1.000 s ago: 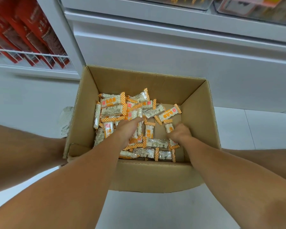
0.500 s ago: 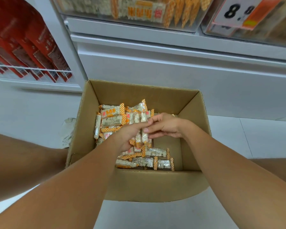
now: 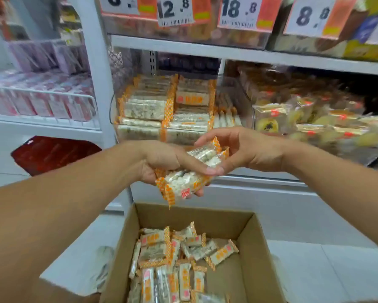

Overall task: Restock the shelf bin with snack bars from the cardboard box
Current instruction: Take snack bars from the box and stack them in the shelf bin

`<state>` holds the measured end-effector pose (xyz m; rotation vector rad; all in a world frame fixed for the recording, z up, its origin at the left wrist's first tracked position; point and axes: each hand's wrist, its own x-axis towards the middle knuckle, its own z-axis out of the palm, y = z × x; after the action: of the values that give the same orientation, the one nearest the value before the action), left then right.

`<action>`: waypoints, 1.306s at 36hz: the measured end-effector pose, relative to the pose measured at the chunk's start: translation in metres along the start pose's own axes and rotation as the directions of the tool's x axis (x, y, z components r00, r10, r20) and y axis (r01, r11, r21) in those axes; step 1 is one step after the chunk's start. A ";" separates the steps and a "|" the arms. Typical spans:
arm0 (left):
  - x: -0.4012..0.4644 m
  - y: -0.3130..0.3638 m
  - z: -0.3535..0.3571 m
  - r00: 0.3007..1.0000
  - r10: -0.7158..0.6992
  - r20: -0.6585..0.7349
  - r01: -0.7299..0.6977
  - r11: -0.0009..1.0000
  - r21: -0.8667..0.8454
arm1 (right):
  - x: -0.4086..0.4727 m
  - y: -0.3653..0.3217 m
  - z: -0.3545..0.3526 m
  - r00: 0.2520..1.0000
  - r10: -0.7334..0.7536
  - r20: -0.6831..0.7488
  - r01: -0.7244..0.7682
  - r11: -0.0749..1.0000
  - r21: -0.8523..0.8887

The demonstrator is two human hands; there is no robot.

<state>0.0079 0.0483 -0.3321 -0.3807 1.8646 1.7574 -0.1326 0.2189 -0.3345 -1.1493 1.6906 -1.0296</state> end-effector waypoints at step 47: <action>0.029 0.000 -0.139 0.486 0.741 -0.462 0.356 0.315 0.880 | 0.131 -0.009 -0.081 0.882 -0.153 -0.446 -0.290 0.570 -0.769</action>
<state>-0.0427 -0.0831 -0.3484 -0.5380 3.4527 0.0146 -0.2372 0.1059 -0.3241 -1.4348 2.7708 -0.4145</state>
